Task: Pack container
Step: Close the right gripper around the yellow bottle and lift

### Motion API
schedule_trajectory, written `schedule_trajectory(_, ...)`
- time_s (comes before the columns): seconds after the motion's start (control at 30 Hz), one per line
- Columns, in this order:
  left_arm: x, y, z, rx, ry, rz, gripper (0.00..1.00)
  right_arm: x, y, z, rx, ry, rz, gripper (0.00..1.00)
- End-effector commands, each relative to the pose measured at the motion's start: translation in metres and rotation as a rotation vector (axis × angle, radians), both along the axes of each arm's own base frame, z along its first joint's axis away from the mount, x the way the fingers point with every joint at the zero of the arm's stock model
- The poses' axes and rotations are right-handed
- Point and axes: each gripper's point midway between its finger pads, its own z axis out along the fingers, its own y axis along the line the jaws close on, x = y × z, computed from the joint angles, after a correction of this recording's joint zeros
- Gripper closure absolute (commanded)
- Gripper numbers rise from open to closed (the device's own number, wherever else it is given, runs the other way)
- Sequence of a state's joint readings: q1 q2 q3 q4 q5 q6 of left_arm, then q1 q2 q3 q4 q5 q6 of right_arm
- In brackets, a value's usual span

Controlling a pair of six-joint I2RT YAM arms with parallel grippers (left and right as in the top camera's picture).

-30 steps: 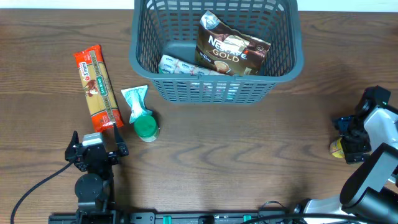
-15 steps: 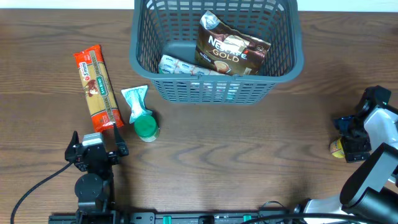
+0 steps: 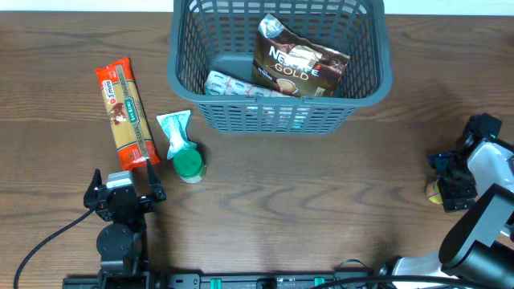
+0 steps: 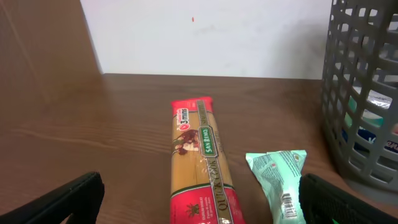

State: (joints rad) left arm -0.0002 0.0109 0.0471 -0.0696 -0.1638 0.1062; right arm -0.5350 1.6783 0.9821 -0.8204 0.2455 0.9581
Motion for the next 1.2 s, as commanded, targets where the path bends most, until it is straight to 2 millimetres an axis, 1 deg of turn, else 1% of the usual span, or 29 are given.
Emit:
schedule_trajectory(0.0, -0.0002, 0.0022, -0.0161, 0.009, 0.039, 0.009, 0.02, -0.0055, -0.0037, -0.0012, -0.009, 0.008, -0.028, 0.10)
schedule_trajectory(0.07, -0.0002, 0.0022, -0.0161, 0.009, 0.039, 0.009, 0.02, -0.0061, -0.0033, -0.0015, -0.008, 0.010, -0.028, 0.16)
schedule_trajectory(0.13, -0.0002, 0.0022, -0.0161, 0.009, 0.039, 0.009, 0.01, -0.0066, -0.0033, -0.0017, -0.007, 0.011, -0.028, 0.20)
schedule_trajectory(0.27, -0.0002, 0.0022, -0.0161, 0.009, 0.039, 0.009, 0.01, -0.0066, -0.0032, -0.0017, -0.007, 0.011, -0.028, 0.21)
schedule_trajectory(0.43, -0.0002, 0.0022, -0.0161, 0.009, 0.039, 0.009, 0.01, -0.0071, -0.0030, -0.0017, -0.006, 0.013, -0.028, 0.40)
schedule_trajectory(0.53, -0.0002, 0.0022, -0.0161, 0.009, 0.039, 0.009, 0.02, -0.0071, -0.0030, -0.0017, -0.006, 0.013, -0.028, 0.48)
schedule_trajectory(0.73, -0.0002, 0.0022, -0.0161, 0.009, 0.039, 0.009, 0.02, -0.0074, -0.0036, -0.0016, -0.010, 0.015, -0.028, 0.68)
schedule_trajectory(0.8, -0.0002, 0.0022, -0.0161, 0.009, 0.039, 0.009, 0.02, -0.0074, -0.0036, -0.0015, -0.010, 0.015, -0.028, 0.76)
schedule_trajectory(0.87, -0.0002, 0.0022, -0.0161, 0.009, 0.039, 0.009, 0.01, -0.0074, -0.0036, -0.0016, -0.010, 0.015, -0.028, 0.82)
schedule_trajectory(1.0, -0.0002, 0.0022, -0.0161, 0.009, 0.039, 0.009, 0.02, -0.0073, -0.0037, -0.0015, -0.010, 0.015, -0.028, 0.98)
schedule_trajectory(1.17, -0.0002, 0.0022, -0.0161, 0.009, 0.039, 0.009, 0.01, -0.0069, -0.0044, -0.0014, -0.014, 0.013, -0.028, 0.99)
